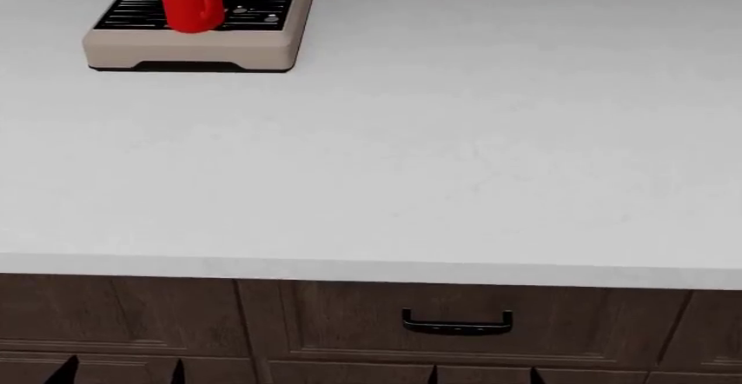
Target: Pick the mug from under the coffee machine dispenser and place it on the counter.
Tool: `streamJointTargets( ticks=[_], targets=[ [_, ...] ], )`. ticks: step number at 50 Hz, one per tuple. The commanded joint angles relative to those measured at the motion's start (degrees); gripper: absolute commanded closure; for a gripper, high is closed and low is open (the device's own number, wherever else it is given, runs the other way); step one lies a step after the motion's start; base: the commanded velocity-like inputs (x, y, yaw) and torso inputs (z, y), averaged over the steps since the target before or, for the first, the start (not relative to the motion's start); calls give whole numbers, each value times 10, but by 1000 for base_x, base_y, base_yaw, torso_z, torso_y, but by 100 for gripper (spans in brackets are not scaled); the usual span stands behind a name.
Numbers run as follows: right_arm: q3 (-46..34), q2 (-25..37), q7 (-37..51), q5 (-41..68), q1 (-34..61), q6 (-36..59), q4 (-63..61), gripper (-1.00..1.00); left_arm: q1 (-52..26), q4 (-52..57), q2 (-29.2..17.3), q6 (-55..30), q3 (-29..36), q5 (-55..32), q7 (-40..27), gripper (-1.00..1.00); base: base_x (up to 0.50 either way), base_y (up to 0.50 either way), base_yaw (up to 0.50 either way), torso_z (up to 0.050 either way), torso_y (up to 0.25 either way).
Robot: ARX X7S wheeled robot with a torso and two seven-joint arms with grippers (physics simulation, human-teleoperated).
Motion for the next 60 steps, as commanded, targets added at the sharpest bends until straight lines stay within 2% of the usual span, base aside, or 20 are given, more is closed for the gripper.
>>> streamJointTargets(
  ticks=[1, 4, 6, 12, 20, 26, 34, 42, 46, 51, 55, 57, 60],
  targets=[
    [-3, 5, 8, 8, 1, -7, -3, -100, -4, -2, -4, -6, 4, -11, -6, -100, 0, 0, 0, 0, 0],
    [-1, 5, 3, 27, 1, 7, -14, -100, -2, 25, -7, -38, 14, -5, -10, -100, 0, 0, 0, 0, 0],
    [-5, 7, 6, 30, 0, 29, -43, -100, -1, 81, -9, -76, 8, -25, -10, -100, 0, 0, 0, 0, 0],
    [-7, 32, 26, 43, 16, 182, -202, -100, -33, 275, -23, -284, 3, -48, -39, -100, 0, 0, 0, 0, 0],
    [5, 46, 42, 72, 39, 288, -315, -100, -80, 387, -33, -433, 0, -88, -49, -100, 0, 0, 0, 0, 0],
    [31, 58, 61, 112, 62, 386, -420, -100, -128, 496, -26, -580, -42, -159, -65, -100, 0, 0, 0, 0, 0],
    [50, 70, 78, 150, 100, 483, -506, -100, -189, 583, -18, -723, -78, -211, -93, -100, 0, 0, 0, 0, 0],
    [79, 77, 100, 202, 150, 582, -593, -100, -246, 593, -136, -676, -95, -533, -368, -100, 0, 0, 0, 0, 0],
    [86, 109, 149, 266, 169, 586, -602, -100, -271, 593, -200, -620, -68, -620, -465, -100, 0, 0, 0, 0, 0],
    [34, 189, 258, 337, 182, 537, -601, -100, -299, 593, -271, -549, -20, -671, -550, -100, 0, 0, 0, 0, 0],
    [5, 258, 357, 431, 223, 499, -602, -100, -347, 594, -356, -443, 69, -697, -623, -100, 0, 0, 0, 0, 0],
    [-12, 282, 389, 455, 233, 480, -601, -100, -354, 594, -387, -396, 109, -687, -635, -100, 0, 0, 0, 0, 0],
    [-19, 294, 405, 465, 234, 461, -600, -100, -351, 593, -406, -365, 134, -671, -637, -100, 0, 0, 0, 0, 0]
  ],
)
